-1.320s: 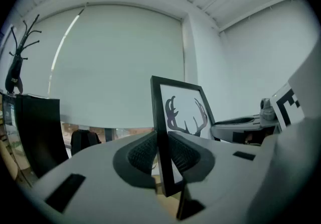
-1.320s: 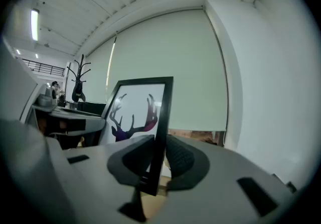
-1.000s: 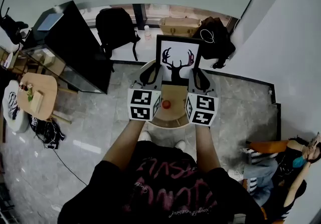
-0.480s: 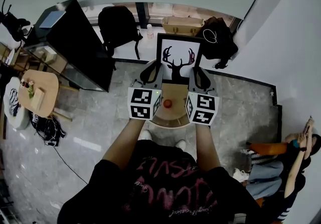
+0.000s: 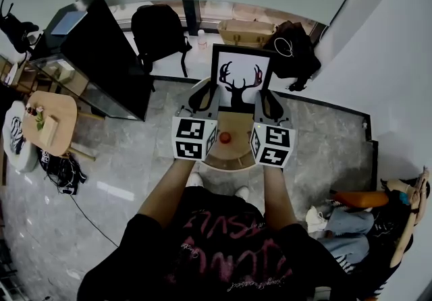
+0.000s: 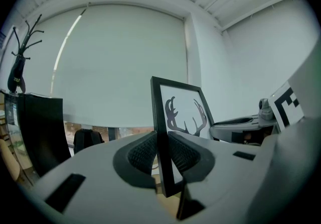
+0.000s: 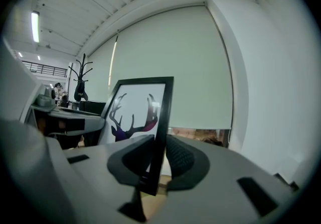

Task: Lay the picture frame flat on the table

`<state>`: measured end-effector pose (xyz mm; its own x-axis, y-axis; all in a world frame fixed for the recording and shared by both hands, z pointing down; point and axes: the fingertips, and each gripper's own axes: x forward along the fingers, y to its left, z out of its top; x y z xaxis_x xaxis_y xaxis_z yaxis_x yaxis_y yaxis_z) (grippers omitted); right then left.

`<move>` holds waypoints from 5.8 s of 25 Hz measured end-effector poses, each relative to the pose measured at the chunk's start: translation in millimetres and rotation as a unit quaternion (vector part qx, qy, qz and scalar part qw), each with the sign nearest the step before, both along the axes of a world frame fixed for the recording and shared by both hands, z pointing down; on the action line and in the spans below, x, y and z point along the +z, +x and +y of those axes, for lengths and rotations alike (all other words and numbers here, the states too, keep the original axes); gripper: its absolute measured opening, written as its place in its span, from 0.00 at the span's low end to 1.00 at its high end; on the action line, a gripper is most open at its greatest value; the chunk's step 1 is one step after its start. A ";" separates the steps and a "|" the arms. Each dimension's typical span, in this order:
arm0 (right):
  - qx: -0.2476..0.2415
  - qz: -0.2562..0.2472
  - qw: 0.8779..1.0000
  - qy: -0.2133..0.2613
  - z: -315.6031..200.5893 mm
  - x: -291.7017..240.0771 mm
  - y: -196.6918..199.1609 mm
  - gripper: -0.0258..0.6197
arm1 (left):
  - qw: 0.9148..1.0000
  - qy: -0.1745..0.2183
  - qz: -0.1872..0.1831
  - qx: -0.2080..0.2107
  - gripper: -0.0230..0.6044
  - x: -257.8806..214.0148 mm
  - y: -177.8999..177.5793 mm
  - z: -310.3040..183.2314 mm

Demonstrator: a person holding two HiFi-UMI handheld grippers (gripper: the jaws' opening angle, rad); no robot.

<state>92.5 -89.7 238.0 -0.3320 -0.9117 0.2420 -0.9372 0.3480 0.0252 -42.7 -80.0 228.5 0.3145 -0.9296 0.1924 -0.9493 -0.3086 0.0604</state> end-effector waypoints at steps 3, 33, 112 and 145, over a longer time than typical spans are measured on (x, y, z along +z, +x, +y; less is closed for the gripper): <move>0.002 0.001 1.000 -0.001 -2.2 1.8 -5.2 0.17 | 1.000 0.001 0.002 0.000 0.15 1.9 -5.2 -2.2; 0.011 0.011 0.999 -0.040 -14.1 36.6 -43.2 0.17 | 0.999 -0.037 0.012 0.010 0.15 38.0 -43.6 -16.7; -0.032 0.021 0.954 -0.296 14.2 306.4 -2.4 0.17 | 0.959 -0.279 0.026 -0.047 0.15 304.6 -2.4 19.8; -0.035 0.042 0.908 -0.416 43.0 485.4 5.7 0.17 | 0.916 -0.394 0.035 -0.060 0.15 484.6 5.8 49.9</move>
<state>98.2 -46.7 723.4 -0.3308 -0.3782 0.8646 -0.9187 0.3384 -0.2035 -36.9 -30.1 713.1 0.2557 -0.5388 0.8027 -0.9589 -0.0355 0.2816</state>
